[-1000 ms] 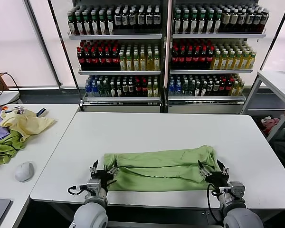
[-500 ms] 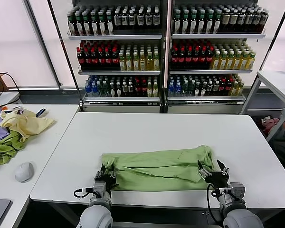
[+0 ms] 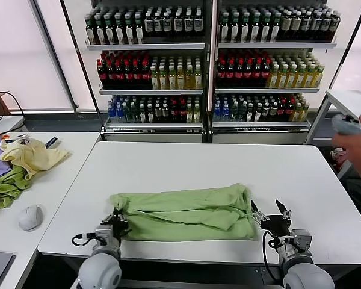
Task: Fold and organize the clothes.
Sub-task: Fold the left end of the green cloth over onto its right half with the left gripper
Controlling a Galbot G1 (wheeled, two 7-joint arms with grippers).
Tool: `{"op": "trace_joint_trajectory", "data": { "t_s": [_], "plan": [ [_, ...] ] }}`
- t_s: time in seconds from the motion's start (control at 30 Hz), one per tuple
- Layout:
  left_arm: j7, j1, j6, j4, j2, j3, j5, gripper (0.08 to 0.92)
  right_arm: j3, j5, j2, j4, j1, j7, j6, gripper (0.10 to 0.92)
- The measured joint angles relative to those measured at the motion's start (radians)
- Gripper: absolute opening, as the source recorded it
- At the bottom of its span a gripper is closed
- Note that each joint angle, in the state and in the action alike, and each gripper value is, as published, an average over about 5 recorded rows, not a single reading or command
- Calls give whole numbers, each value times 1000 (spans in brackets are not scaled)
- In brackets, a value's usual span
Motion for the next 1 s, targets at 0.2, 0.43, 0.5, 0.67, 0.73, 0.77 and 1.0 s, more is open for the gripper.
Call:
{"op": "trace_joint_trajectory", "data": {
  "t_s": [0.2, 0.43, 0.5, 0.67, 0.73, 0.77, 1.0],
  "plan": [
    [14, -16, 2, -25, 82, -103, -66, 119, -8, 0, 0, 2, 10, 0, 0, 823],
    [36, -20, -9, -116, 116, -178, -256, 119, -7, -1, -6, 4, 16, 0, 2, 823],
    [43, -21, -12, -150, 109, -183, -326, 119, -5, -2, -6, 5, 16, 0, 2, 823],
    [58, -35, -21, -216, 65, -154, -494, 119, -2, -4, -5, 7, 18, -1, 2, 823],
    [65, -45, -26, -230, 41, -127, -547, 119, -1, -4, -5, 7, 20, -2, 3, 823],
    [67, -51, -28, -235, 29, -111, -569, 119, -1, -4, -5, 6, 22, -2, 4, 823],
    [73, -104, -41, -231, -56, 19, -667, 119, 3, -5, -2, -2, 31, -4, 12, 823]
  ]
}}
